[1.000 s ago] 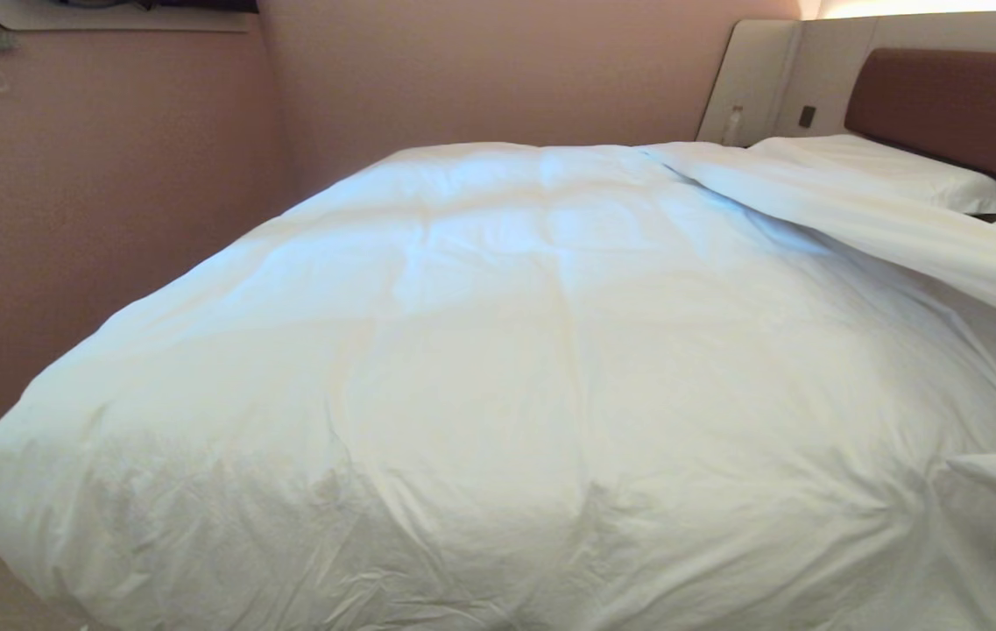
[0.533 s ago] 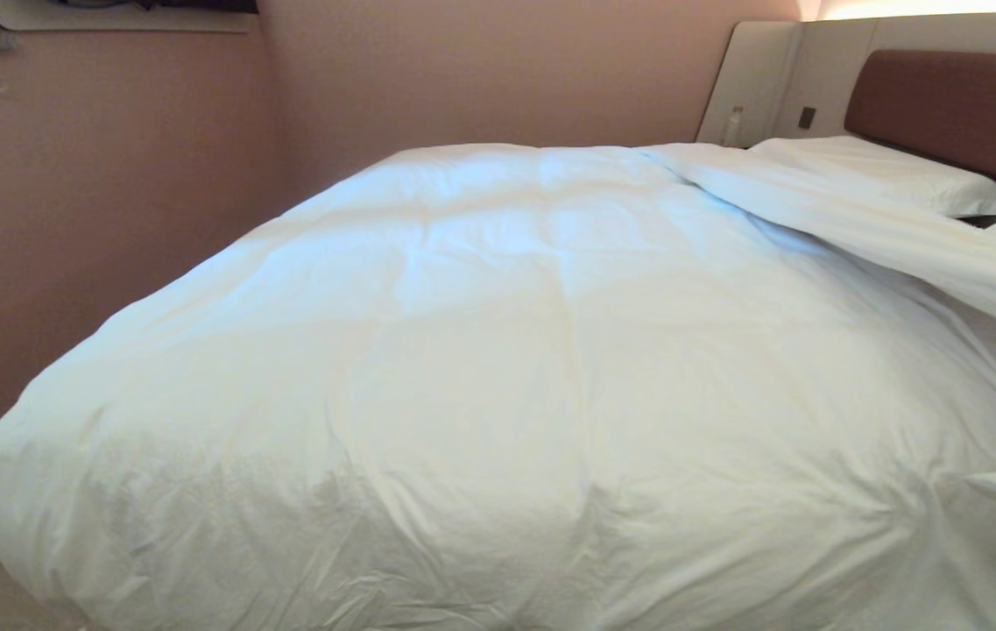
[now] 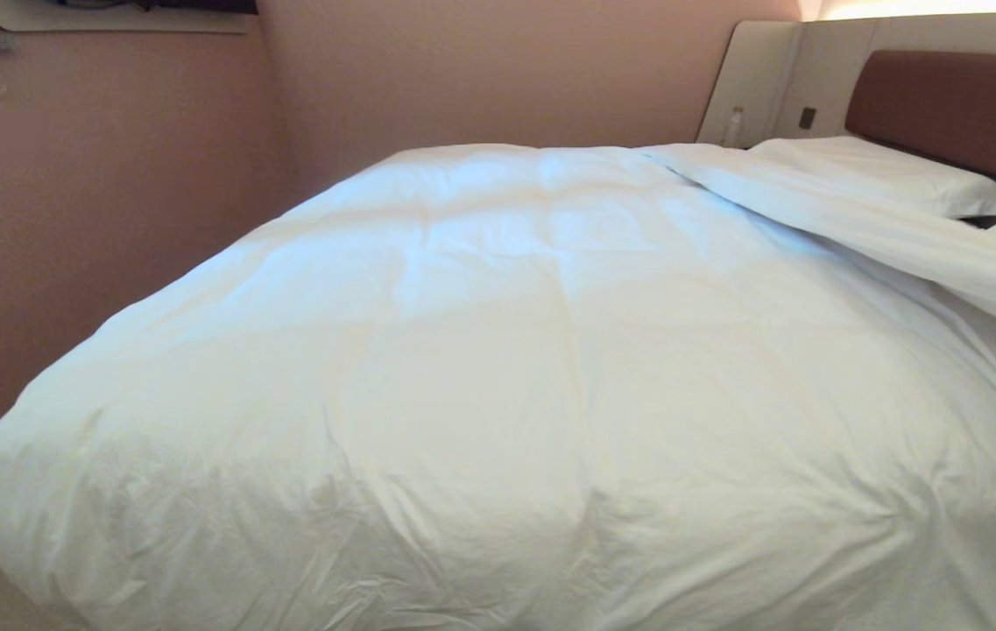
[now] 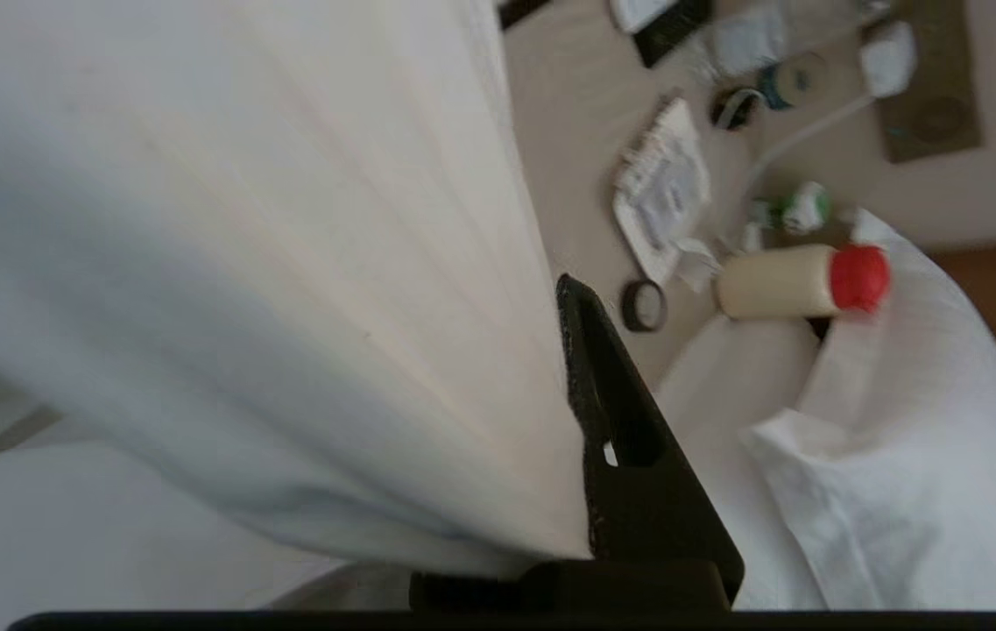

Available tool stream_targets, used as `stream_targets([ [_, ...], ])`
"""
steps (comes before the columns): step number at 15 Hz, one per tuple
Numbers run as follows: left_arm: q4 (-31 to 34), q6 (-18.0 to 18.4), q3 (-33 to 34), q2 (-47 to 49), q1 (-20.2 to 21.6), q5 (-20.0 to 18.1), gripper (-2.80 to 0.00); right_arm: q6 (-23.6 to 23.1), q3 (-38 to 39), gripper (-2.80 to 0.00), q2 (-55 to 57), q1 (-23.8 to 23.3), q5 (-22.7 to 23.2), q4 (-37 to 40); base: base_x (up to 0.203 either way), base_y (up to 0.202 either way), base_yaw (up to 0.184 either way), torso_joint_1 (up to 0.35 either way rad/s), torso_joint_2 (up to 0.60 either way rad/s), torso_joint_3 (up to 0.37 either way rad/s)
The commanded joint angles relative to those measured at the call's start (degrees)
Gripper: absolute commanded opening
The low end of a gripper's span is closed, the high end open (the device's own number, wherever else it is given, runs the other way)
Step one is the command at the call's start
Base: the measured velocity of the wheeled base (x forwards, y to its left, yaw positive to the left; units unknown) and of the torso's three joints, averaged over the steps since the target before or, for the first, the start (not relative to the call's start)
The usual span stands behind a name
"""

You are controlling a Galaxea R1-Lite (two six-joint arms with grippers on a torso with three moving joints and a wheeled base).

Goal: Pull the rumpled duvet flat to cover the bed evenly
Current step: Flatten the corners of the folded blanket

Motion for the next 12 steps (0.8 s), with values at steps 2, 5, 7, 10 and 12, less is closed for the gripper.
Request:
stream_targets([
  [2, 0.03, 0.02, -0.01, 0.02, 0.03, 0.02, -2.80, -0.17, -1.22, -2.80, -2.30, -0.23, 14.12, 4.05, 0.000, 0.000, 0.000, 0.000, 0.00, 0.000],
  [5, 0.03, 0.02, -0.01, 0.02, -0.01, 0.02, -2.80, -0.14, -1.36, -2.80, -5.62, 0.88, 20.75, 11.21, 0.000, 0.000, 0.000, 0.000, 0.00, 0.000],
  [7, 0.03, 0.02, -0.01, 0.02, 0.03, 0.02, -2.80, 0.02, -1.32, -2.80, -7.36, 4.79, 23.27, 15.97, 0.000, 0.000, 0.000, 0.000, 0.00, 0.000],
  [10, 0.03, 0.02, -0.01, 0.02, 0.00, 0.02, -2.80, 0.27, 0.05, -2.80, -8.27, 11.81, 24.57, 20.99, 0.000, 0.000, 0.000, 0.000, 0.00, 0.000],
  [12, 0.03, 0.02, -0.01, 0.02, 0.03, 0.02, -2.80, -0.03, 3.75, -2.80, -7.24, 16.33, 24.35, 22.06, 0.000, 0.000, 0.000, 0.000, 0.00, 0.000],
])
